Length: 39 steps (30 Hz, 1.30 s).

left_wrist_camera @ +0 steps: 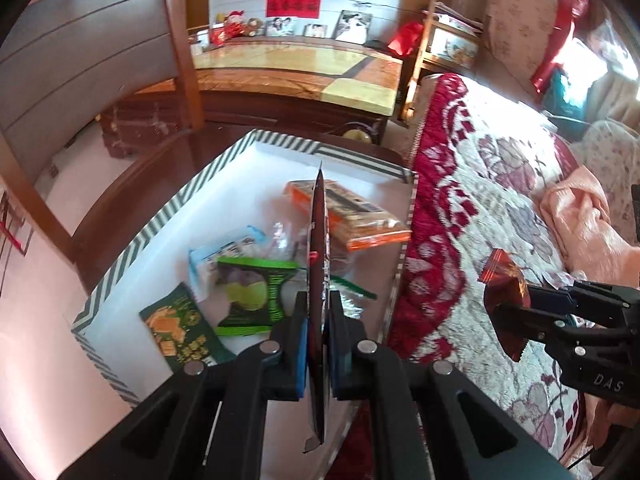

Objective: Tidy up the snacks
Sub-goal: 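Carry the coffee stick and red candy packet over the white box with both grippers, then open both grippers to drop the coffee stick and candy packet into the box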

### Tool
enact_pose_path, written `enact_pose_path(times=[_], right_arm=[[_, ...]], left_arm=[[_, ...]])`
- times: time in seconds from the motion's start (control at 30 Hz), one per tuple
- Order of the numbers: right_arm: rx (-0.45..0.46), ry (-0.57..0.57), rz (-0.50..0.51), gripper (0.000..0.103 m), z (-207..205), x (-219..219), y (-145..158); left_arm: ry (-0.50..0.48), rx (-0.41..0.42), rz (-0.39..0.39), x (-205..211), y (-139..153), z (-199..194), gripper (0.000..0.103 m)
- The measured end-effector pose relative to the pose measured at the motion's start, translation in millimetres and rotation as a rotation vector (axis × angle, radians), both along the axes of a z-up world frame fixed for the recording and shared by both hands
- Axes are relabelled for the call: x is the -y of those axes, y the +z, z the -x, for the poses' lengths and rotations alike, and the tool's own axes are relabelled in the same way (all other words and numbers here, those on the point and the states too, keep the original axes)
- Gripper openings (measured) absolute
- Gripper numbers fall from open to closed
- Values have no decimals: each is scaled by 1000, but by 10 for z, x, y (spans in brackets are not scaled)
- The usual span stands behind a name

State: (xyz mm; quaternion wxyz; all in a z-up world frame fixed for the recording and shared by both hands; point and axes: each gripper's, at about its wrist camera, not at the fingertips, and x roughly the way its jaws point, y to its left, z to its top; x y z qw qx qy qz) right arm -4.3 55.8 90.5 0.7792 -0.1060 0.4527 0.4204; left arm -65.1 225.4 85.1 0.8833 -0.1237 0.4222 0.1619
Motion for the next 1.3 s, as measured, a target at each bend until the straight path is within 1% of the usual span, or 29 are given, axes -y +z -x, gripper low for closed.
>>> enact_pose_path(times=[0.47,0.6,0.93,1.3], right_arm=[[21,99,13,33,109,-530,89],[15,129,17,33,152,-679,81],[-10,195,53,33,184,-1098,-60],[-24,206,78,32,59,-1385,-153]], left_arm=[[91,-13,52,-315,-114,96,10],[111,-16,68,-367,-141,105,10],[135,-36,85,-450,-215,107,10],[146,-61,79,-482,-262,85,10]])
